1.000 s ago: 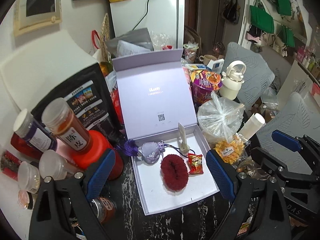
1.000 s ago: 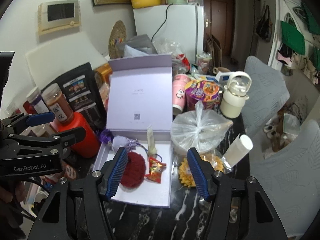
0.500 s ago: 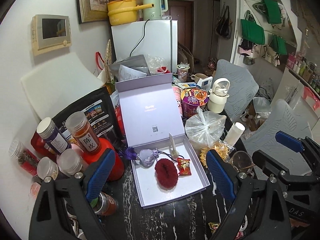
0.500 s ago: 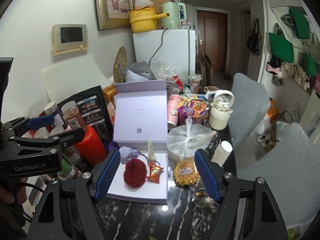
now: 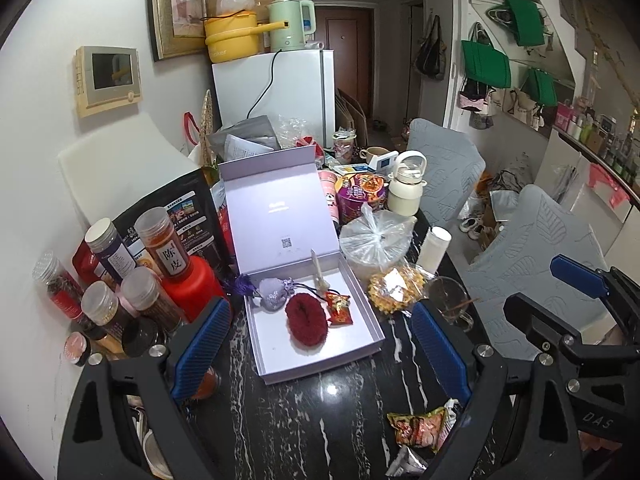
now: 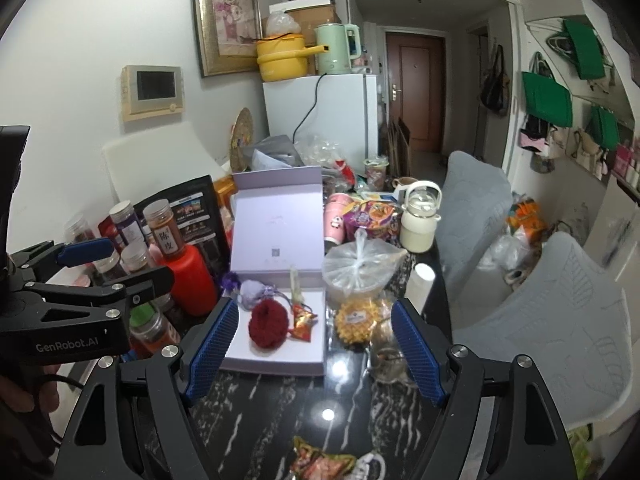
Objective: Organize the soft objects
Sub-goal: 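Withdraw both tools from the gift box back over the table, then reach the left tool to the green-gold cereal bag while the right tool reaches the white cable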
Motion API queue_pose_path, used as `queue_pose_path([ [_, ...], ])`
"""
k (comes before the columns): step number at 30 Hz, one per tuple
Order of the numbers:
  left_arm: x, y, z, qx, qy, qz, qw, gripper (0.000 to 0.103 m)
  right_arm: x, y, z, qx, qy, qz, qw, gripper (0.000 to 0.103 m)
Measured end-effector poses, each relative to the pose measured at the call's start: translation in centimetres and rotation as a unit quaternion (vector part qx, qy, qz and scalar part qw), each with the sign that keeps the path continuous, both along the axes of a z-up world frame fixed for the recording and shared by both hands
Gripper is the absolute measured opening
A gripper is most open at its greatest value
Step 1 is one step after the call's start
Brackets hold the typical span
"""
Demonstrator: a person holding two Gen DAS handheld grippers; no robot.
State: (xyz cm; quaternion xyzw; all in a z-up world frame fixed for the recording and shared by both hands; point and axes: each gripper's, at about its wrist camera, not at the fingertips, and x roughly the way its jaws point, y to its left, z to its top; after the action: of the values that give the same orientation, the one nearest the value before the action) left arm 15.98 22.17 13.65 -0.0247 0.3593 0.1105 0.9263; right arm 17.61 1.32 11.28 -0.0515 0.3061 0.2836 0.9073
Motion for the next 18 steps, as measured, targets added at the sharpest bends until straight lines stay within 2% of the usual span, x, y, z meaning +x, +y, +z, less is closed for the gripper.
queue_pose_path([
  [18,-7.8,-7.9,-1.0,-0.008,-0.012,-0.033,0.9993,0.093,-7.8,-8.0,-1.8,0.001,0.011,-0.012,1.0,0.082],
])
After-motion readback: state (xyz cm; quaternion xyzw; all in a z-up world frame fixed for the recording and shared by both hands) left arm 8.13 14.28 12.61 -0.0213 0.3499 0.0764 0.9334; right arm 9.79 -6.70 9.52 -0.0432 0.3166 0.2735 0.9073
